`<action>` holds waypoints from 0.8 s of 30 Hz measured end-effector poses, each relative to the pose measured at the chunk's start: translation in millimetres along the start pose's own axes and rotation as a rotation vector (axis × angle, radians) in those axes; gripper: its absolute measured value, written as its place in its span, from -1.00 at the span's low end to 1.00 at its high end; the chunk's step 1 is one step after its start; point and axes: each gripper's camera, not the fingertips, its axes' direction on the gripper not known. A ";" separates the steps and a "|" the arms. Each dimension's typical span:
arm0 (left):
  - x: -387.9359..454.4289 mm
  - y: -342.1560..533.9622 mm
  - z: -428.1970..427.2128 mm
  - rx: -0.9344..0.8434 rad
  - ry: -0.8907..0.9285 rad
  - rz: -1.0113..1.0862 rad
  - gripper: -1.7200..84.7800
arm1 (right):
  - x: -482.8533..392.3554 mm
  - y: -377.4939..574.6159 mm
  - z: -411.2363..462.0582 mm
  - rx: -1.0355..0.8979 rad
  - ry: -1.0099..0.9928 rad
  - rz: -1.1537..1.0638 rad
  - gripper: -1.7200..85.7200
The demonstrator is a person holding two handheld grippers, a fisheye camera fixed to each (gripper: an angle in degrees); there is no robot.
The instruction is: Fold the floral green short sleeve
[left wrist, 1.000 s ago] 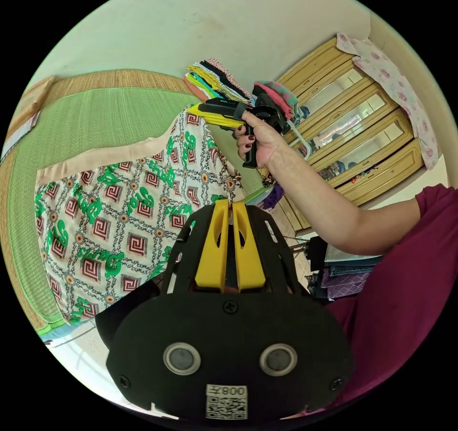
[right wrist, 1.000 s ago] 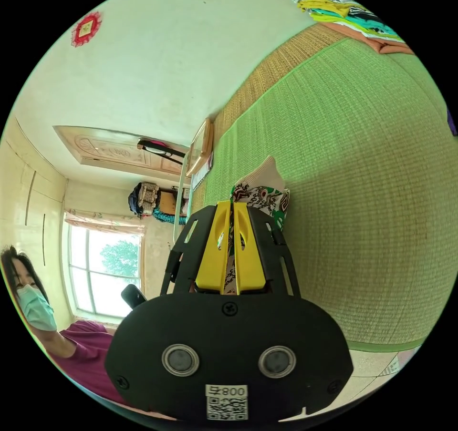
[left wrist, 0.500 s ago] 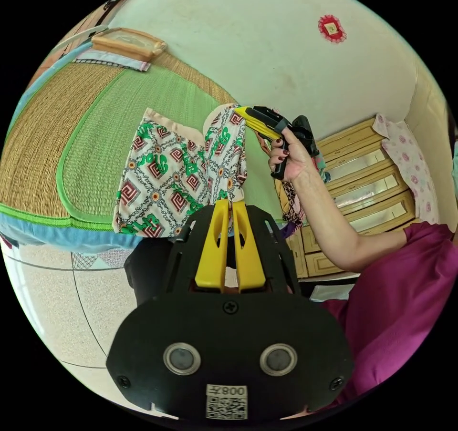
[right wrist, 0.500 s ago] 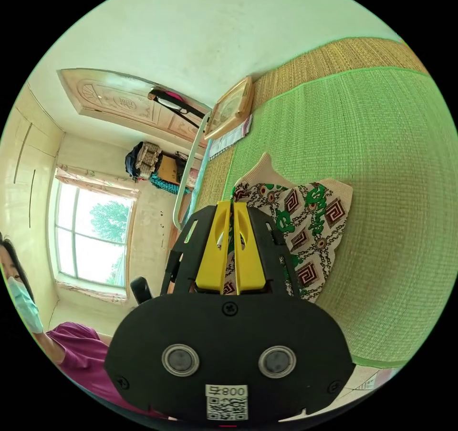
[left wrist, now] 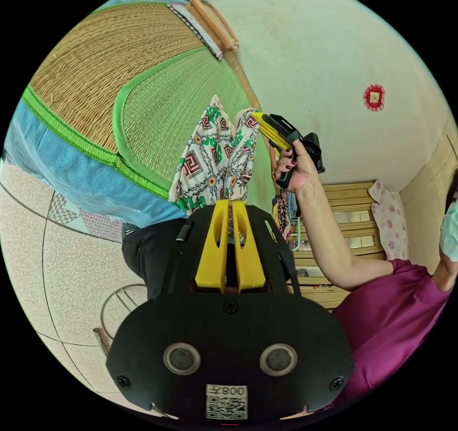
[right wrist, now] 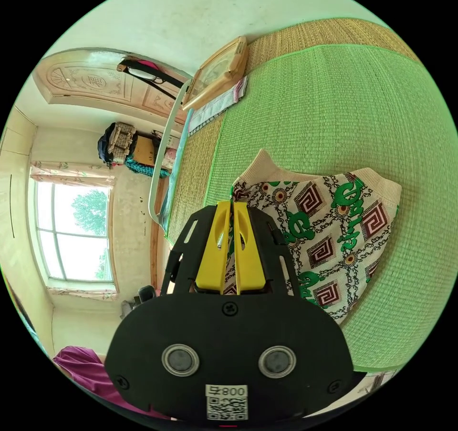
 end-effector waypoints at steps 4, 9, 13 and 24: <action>-1.4 -7.7 -29.0 0.003 0.015 -0.055 -0.94 | 15.5 -11.4 38.5 -0.038 0.021 0.009 -0.94; 1.9 -13.9 -57.2 -0.001 0.019 -0.098 -0.95 | 36.6 -22.9 84.8 -0.080 0.053 -0.010 -0.94; 5.8 -18.8 -77.4 -0.014 0.030 -0.132 -0.95 | 56.4 -29.3 111.6 -0.114 0.058 -0.009 -0.93; 20.8 -13.9 -116.7 -0.019 0.066 -0.183 -0.95 | 109.1 -35.2 152.2 -0.171 0.028 -0.050 -0.90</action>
